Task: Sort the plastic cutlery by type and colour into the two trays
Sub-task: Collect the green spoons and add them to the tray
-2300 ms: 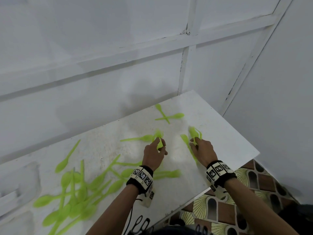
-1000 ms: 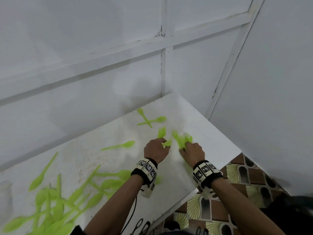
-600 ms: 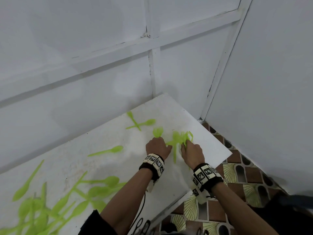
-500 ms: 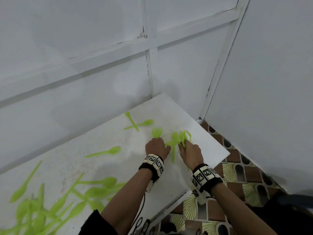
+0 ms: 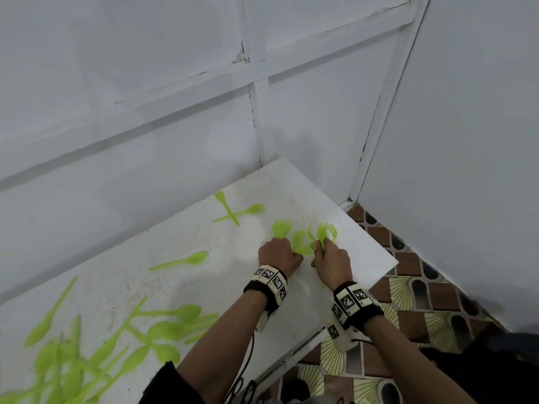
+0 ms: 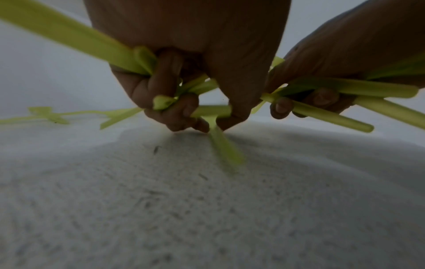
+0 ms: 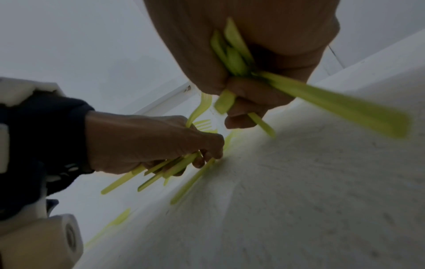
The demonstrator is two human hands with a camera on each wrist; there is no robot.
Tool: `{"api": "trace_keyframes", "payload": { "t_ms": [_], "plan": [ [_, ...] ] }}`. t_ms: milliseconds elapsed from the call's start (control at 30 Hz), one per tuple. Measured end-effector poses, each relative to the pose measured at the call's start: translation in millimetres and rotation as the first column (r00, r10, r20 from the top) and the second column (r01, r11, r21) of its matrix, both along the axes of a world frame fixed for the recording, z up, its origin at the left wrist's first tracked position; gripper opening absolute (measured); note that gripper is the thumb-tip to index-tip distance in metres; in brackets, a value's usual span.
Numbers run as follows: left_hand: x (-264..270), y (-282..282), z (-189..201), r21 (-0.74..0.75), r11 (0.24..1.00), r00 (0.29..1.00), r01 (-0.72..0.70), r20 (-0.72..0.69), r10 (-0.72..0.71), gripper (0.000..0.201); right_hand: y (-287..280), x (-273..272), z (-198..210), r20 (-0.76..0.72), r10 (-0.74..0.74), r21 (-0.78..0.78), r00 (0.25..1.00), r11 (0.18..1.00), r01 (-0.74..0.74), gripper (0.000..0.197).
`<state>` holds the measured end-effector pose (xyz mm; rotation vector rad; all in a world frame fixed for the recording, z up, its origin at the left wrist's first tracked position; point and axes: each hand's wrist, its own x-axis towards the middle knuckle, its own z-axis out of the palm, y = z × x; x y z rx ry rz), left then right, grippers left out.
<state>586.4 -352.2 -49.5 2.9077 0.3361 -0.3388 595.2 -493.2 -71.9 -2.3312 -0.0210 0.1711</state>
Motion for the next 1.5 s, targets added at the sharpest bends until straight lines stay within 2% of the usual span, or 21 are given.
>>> {"api": "trace_keyframes", "payload": {
  "t_ms": [167, 233, 333, 400, 500, 567, 633, 733, 833, 967, 1067, 1200, 1233, 1300, 1367, 1433, 1500],
  "plan": [
    [-11.9, 21.7, 4.3, -0.007, 1.000, 0.999, -0.027, 0.044, 0.027, 0.036, 11.7, -10.3, 3.9, 0.021, 0.021, 0.062, 1.000, 0.998, -0.022, 0.021],
    [-22.5, 39.6, 11.4, -0.029, 0.998, 0.993, -0.061, 0.104, 0.064, 0.030, 21.0, -14.0, 8.6, 0.021, 0.068, 0.117, 0.997, 0.991, -0.070, 0.021],
    [-45.4, 70.9, 21.2, -0.072, 0.992, 0.971, -0.104, 0.208, 0.117, 0.023, 40.3, -20.2, 20.2, -0.059, 0.146, 0.259, 0.988, 0.958, -0.126, 0.021],
    [-62.9, 93.3, 26.5, -0.128, 0.981, 0.946, -0.148, 0.272, 0.178, 0.017, 55.7, -27.5, 24.8, -0.037, 0.216, 0.245, 0.976, 0.949, -0.200, 0.022],
    [-90.2, 127.3, 31.3, -0.206, 0.935, 0.882, -0.288, 0.323, 0.343, 0.043, 80.7, -41.5, 23.4, -0.027, 0.351, 0.195, 0.936, 0.920, -0.339, 0.026],
    [-112.2, 149.8, 32.2, -0.291, 0.900, 0.834, -0.325, 0.360, 0.418, 0.047, 96.7, -50.5, 19.4, -0.020, 0.434, 0.130, 0.901, 0.895, -0.428, 0.033],
    [-136.1, 169.1, 36.0, -0.372, 0.869, 0.798, -0.327, 0.384, 0.465, 0.048, 111.2, -61.9, 17.2, -0.035, 0.533, 0.092, 0.845, 0.844, -0.528, 0.037],
    [-168.8, 198.1, 34.0, -0.418, 0.839, 0.770, -0.349, 0.382, 0.511, 0.048, 127.2, -79.0, 12.0, -0.026, 0.668, 0.053, 0.743, 0.744, -0.667, 0.042],
    [-196.9, 221.6, 24.1, -0.462, 0.815, 0.740, -0.350, 0.397, 0.543, 0.052, 137.1, -90.3, 8.5, -0.018, 0.791, -0.080, 0.612, 0.609, -0.789, 0.052],
    [-223.3, 238.3, 18.3, -0.522, 0.805, 0.731, -0.281, 0.428, 0.532, 0.050, 145.5, -101.4, 5.6, -0.135, 0.874, -0.242, 0.468, 0.429, -0.870, 0.053],
    [-232.4, 247.5, 15.5, -0.527, 0.798, 0.742, -0.292, 0.402, 0.536, 0.047, 149.6, -107.1, 8.0, -0.163, 0.887, -0.329, 0.431, 0.363, -0.872, 0.046],
    [-232.4, 249.2, 12.7, -0.503, 0.810, 0.796, -0.302, 0.334, 0.505, 0.049, 152.2, -108.9, 16.6, -0.126, 0.893, -0.390, 0.433, 0.357, -0.849, 0.035],
    [-231.9, 248.5, 11.9, -0.518, 0.803, 0.805, -0.294, 0.319, 0.501, 0.050, 152.3, -107.9, 19.8, -0.124, 0.881, -0.365, 0.457, 0.387, -0.847, 0.033],
    [-231.8, 248.3, 8.3, -0.563, 0.780, 0.809, -0.275, 0.302, 0.504, 0.048, 151.4, -105.7, 26.8, -0.096, 0.839, -0.251, 0.536, 0.500, -0.829, 0.030],
    [-229.2, 249.3, 5.9, -0.605, 0.758, 0.823, -0.243, 0.284, 0.491, 0.040, 150.2, -104.3, 34.8, -0.030, 0.813, -0.124, 0.581, 0.574, -0.810, 0.017],
    [-224.5, 247.8, 9.8, -0.638, 0.747, 0.870, -0.186, 0.246, 0.427, 0.038, 151.3, -104.1, 43.7, 0.039, 0.774, -0.026, 0.632, 0.633, -0.774, 0.014],
    [-219.1, 241.6, 18.3, -0.719, 0.684, 0.918, -0.125, 0.177, 0.354, 0.040, 156.1, -103.9, 54.9, 0.039, 0.713, 0.074, 0.700, 0.697, -0.713, 0.017]
  ]
}}
